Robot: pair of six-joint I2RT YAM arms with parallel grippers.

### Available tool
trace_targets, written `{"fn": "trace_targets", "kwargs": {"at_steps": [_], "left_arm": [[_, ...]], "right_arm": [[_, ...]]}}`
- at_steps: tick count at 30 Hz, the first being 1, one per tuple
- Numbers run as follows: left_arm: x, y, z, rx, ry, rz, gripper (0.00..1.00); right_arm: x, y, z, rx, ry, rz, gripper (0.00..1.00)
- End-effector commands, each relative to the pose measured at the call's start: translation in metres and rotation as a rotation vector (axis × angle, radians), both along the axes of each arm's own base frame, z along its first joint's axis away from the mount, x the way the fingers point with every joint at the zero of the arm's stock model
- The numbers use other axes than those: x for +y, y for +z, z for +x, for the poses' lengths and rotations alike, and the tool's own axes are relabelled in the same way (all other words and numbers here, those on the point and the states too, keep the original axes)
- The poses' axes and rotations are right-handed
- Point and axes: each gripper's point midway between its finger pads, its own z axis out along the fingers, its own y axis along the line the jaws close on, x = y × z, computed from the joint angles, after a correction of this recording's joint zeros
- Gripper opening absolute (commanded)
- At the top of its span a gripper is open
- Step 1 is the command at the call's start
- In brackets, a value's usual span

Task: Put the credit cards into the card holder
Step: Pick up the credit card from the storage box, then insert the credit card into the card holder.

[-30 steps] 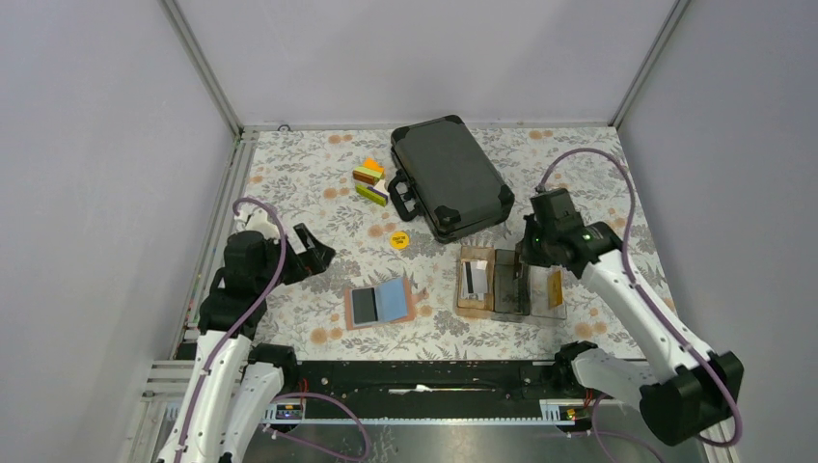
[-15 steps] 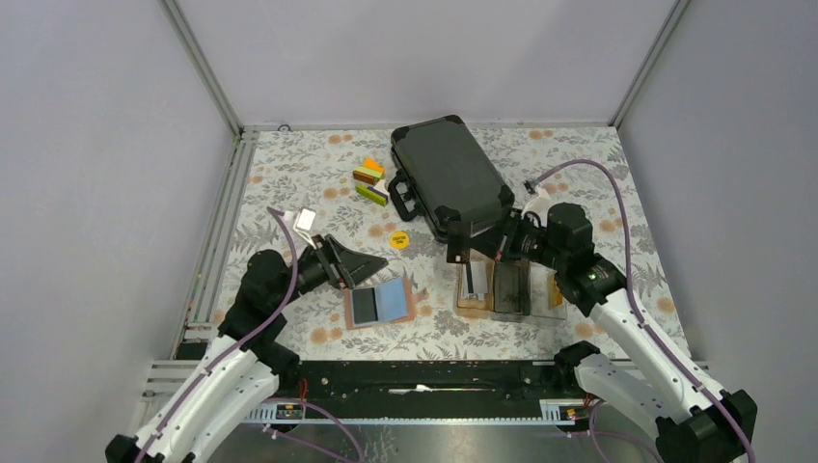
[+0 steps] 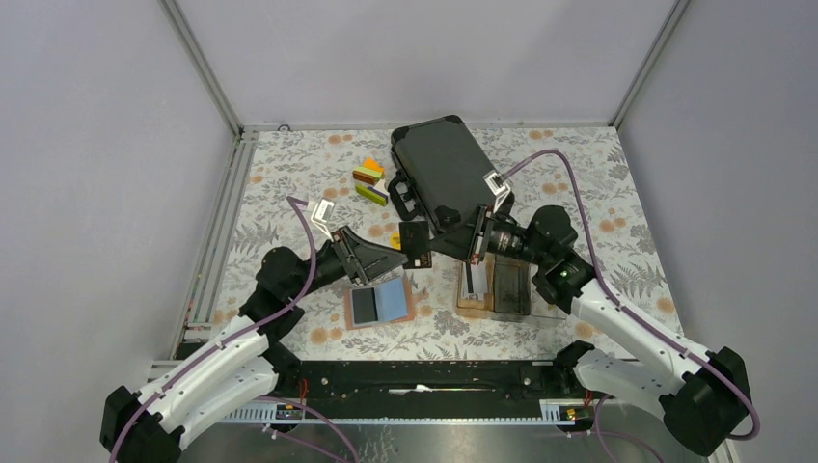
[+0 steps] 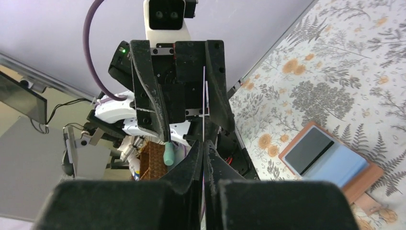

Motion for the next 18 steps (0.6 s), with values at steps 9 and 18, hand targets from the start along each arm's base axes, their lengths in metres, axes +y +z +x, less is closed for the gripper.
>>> {"fn": "trace_targets", "kwargs": {"at_steps": [9, 18], "left_arm": [[-0.004, 0.025, -0.006, -0.047, -0.041, -0.123, 0.13], [0.034, -0.078, 0.032, 0.135, 0.268, 0.24, 0.0]], "right_arm": [[0.02, 0.005, -0.016, -0.019, 0.135, 0.045, 0.0], [0.0, -0.101, 0.028, 0.156, -0.153, -0.331, 0.4]]}}
